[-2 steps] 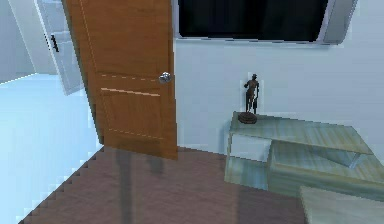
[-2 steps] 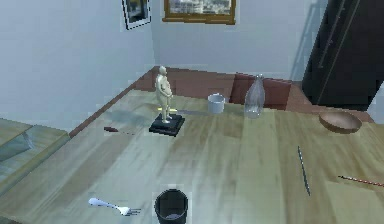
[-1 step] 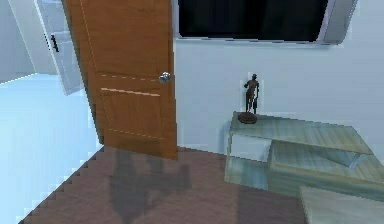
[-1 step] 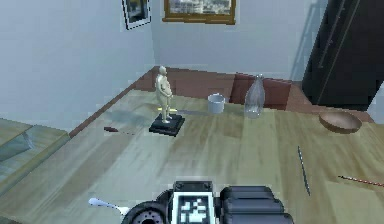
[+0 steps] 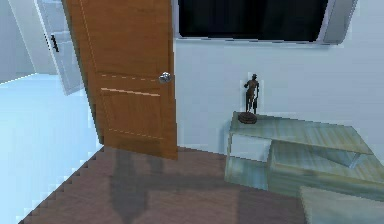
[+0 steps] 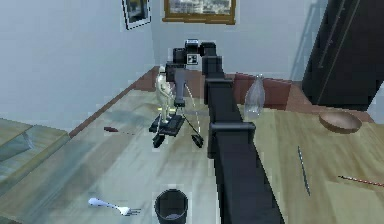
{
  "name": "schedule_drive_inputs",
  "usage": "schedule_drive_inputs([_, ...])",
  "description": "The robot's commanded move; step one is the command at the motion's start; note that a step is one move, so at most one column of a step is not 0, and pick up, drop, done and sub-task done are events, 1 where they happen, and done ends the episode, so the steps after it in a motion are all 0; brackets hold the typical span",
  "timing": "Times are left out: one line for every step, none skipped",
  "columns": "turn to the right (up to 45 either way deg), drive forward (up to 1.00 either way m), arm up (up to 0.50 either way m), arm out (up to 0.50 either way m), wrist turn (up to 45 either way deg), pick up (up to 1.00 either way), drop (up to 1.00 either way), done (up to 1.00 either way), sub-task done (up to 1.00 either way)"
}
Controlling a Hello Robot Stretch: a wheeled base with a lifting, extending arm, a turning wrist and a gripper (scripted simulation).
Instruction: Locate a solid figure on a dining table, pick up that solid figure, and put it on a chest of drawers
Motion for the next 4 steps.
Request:
schedule_drive_inputs([0.0, 0.00, 0.00, 0.00, 45.0, 0.00, 0.00, 0.00, 0.00])
schedule_drive_inputs([0.0, 0.00, 0.00, 0.00, 45.0, 0.00, 0.00, 0.00, 0.00])
schedule_drive_inputs([0.0, 0.00, 0.00, 0.00, 45.0, 0.00, 0.00, 0.00, 0.00])
schedule_drive_inputs([0.0, 0.00, 0.00, 0.00, 30.0, 0.00, 0.00, 0.00, 0.00])
